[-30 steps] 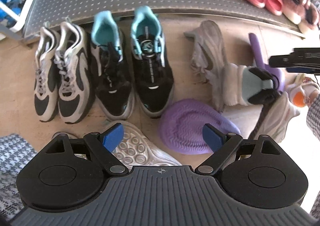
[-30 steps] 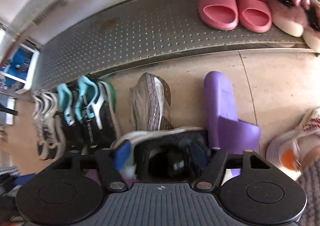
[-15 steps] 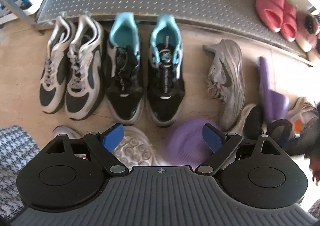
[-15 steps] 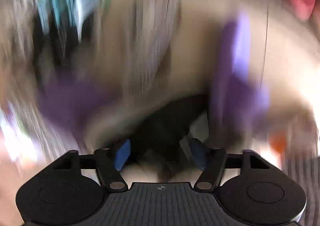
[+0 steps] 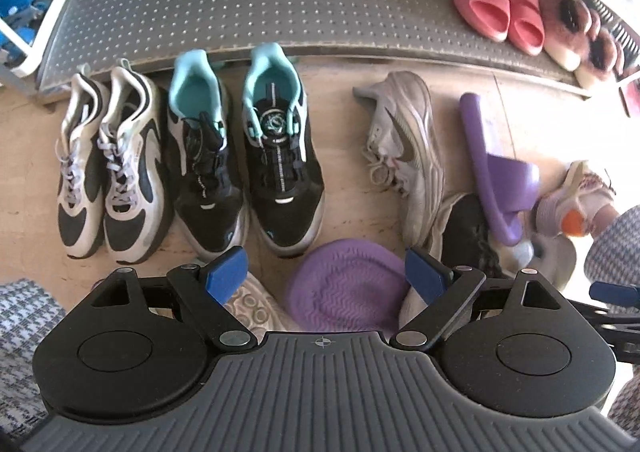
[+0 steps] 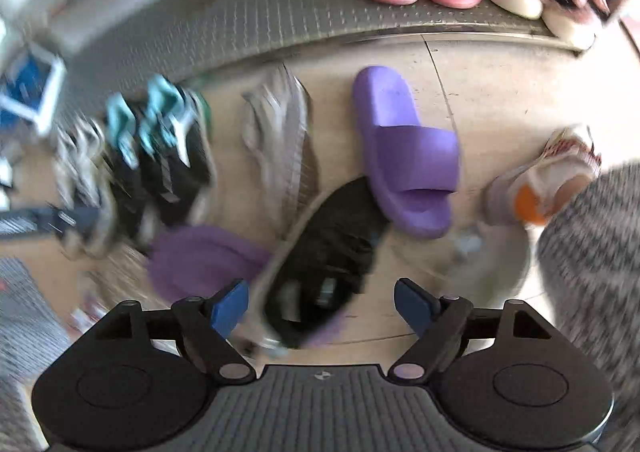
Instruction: Organize scattered shoes
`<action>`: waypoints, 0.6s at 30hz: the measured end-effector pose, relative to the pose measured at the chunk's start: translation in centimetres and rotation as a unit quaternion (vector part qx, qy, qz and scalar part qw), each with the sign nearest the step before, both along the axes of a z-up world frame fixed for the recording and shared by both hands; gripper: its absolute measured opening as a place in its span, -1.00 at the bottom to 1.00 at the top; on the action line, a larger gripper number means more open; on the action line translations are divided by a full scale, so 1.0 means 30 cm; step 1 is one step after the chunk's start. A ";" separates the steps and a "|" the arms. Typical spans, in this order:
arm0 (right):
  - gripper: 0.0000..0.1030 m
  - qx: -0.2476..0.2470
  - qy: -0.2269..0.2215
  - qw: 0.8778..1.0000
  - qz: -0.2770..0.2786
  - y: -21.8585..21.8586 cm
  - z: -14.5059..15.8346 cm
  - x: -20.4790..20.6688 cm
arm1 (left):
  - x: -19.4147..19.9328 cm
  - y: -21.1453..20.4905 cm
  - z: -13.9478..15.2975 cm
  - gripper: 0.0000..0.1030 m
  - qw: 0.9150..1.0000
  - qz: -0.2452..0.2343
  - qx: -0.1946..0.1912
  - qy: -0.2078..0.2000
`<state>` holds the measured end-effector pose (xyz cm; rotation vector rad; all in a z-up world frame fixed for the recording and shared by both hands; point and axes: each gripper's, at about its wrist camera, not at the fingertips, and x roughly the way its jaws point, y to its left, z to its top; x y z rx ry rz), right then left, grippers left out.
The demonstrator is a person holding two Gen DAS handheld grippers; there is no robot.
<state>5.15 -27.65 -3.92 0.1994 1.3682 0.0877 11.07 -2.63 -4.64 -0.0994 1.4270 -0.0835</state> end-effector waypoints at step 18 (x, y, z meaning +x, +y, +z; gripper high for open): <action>0.57 -0.022 0.013 0.999 -0.028 0.006 -0.061 -0.045 | -0.036 -0.017 -0.010 0.75 1.000 -0.024 0.016 0.005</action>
